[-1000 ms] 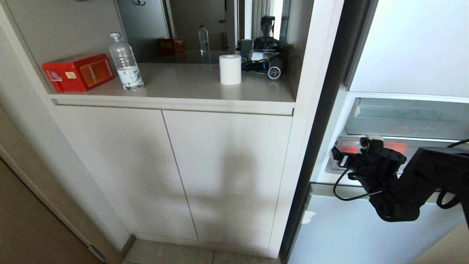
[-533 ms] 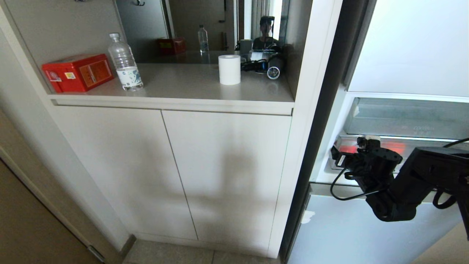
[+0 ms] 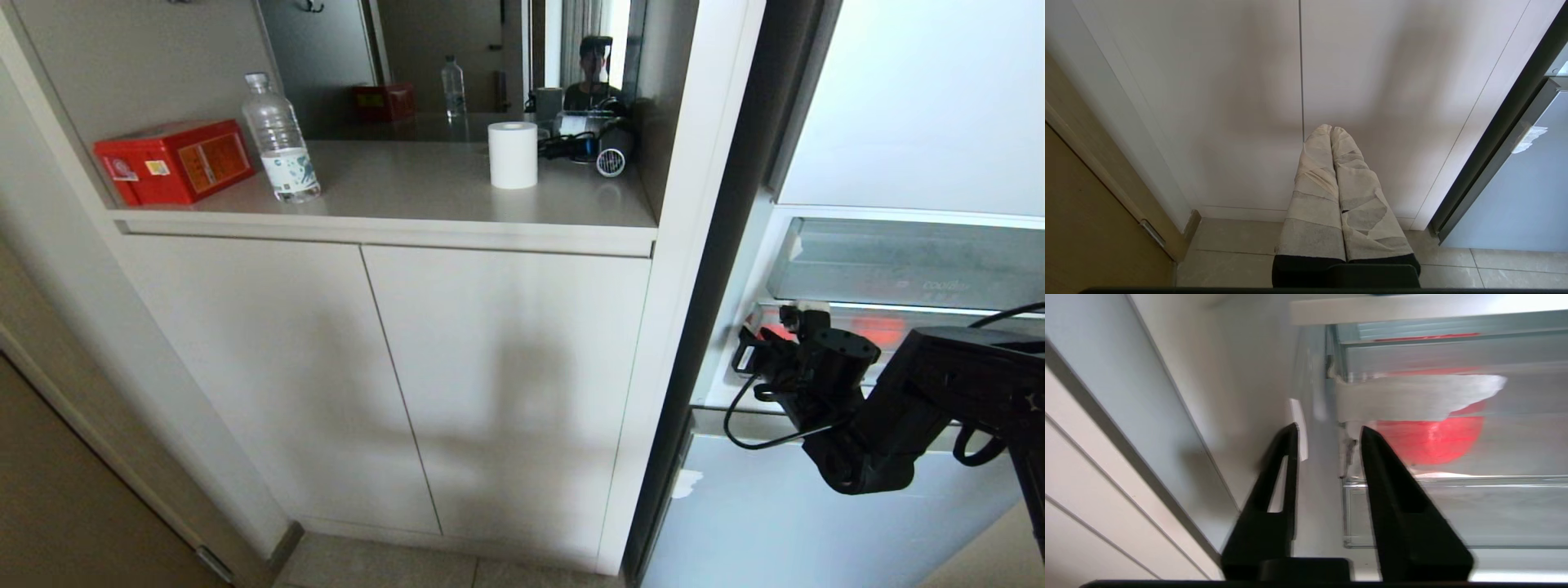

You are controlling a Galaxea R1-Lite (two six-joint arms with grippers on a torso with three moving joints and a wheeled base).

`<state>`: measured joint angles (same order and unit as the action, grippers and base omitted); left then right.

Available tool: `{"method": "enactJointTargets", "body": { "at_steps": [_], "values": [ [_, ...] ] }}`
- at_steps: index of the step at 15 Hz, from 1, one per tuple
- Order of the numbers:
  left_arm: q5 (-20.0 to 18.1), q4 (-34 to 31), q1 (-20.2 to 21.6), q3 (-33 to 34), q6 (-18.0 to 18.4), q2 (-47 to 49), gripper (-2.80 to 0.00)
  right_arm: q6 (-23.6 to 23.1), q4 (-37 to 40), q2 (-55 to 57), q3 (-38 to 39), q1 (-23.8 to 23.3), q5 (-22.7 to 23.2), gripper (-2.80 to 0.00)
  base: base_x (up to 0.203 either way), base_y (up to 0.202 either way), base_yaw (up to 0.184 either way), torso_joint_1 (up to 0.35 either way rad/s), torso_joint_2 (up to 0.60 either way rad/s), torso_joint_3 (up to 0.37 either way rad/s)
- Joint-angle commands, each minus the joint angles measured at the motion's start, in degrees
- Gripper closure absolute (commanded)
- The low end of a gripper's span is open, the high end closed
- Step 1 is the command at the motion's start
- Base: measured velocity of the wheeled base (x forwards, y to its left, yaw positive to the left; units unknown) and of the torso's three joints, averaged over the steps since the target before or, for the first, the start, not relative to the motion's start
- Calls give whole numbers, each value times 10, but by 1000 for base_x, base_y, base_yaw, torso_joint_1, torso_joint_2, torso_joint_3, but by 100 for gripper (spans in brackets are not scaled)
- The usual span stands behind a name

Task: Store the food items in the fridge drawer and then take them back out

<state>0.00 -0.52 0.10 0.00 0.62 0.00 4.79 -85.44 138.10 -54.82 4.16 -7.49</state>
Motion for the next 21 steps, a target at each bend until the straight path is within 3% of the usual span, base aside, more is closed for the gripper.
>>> {"method": "enactJointTargets", "body": {
  "at_steps": [1,9,21],
  "values": [
    [0,0,0,0,0,1,0,0,-6,0,0,0,-2,0,0,0,0,0,0,0],
    [0,0,0,0,0,1,0,2,-10,-14,26,-1,-3,0,0,0,0,0,0,0],
    [0,0,0,0,0,1,0,8,-22,-164,294,0,1,0,0,0,0,0,0,0]
  ]
}}
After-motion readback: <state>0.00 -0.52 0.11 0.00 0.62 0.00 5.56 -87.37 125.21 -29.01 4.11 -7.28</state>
